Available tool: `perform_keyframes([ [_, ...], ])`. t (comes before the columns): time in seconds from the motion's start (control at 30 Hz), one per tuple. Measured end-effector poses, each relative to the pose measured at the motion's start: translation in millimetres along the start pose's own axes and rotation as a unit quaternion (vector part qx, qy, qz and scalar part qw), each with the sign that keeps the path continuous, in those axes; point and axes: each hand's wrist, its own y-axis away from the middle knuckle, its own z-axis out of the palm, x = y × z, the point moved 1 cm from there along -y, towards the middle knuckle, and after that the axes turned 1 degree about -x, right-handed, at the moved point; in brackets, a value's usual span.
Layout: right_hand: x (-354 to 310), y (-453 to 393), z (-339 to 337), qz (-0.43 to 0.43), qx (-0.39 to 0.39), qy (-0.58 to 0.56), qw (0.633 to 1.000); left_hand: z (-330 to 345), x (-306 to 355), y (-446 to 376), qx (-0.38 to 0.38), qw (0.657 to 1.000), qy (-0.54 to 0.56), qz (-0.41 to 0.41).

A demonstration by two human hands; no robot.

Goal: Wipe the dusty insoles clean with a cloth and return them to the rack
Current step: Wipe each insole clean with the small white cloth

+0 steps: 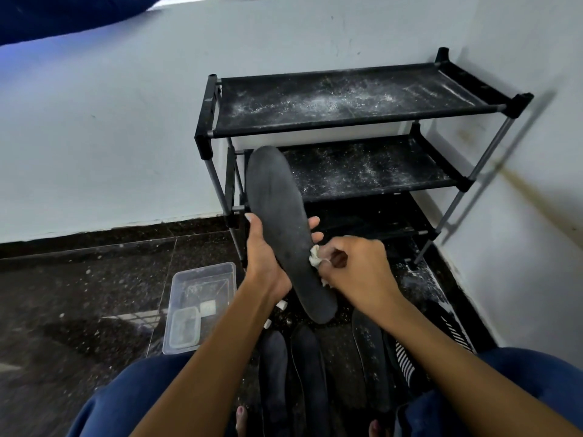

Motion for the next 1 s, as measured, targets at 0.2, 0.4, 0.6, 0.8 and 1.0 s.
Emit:
perform_keyframes([
  [0.2, -10.7, 6.6, 7.9, -0.036, -0.092, -0.061, 0.993, 3.1, -10.2, 1.5, -0.001, 0.999, -0.004, -0.044],
  [0.4, -4.0, 0.0, 3.2, -0.042, -0.031, 0.007, 0.999, 2.4, -5.4, 0.5, -0.008, 1.000, -0.007, -0.026],
  [0.6, 3.7, -1.4, 2.7, -0.010, -0.034, 0.006, 0.999, -3.9, -2.5, -0.7, -0.001, 1.000, 0.008, -0.019],
  [0.8, -2.2, 1.8, 5.1, -0.023, -0.168, 0.028, 0.985, -7.8, -1.6, -3.9, 0.017, 1.000, 0.025, 0.006],
  [1.0, 6.2, 7.4, -5.2, 0.137, -0.449, 0.178, 0.865, -3.4, -8.4, -8.9, 0.029, 1.000, -0.010, -0.001],
])
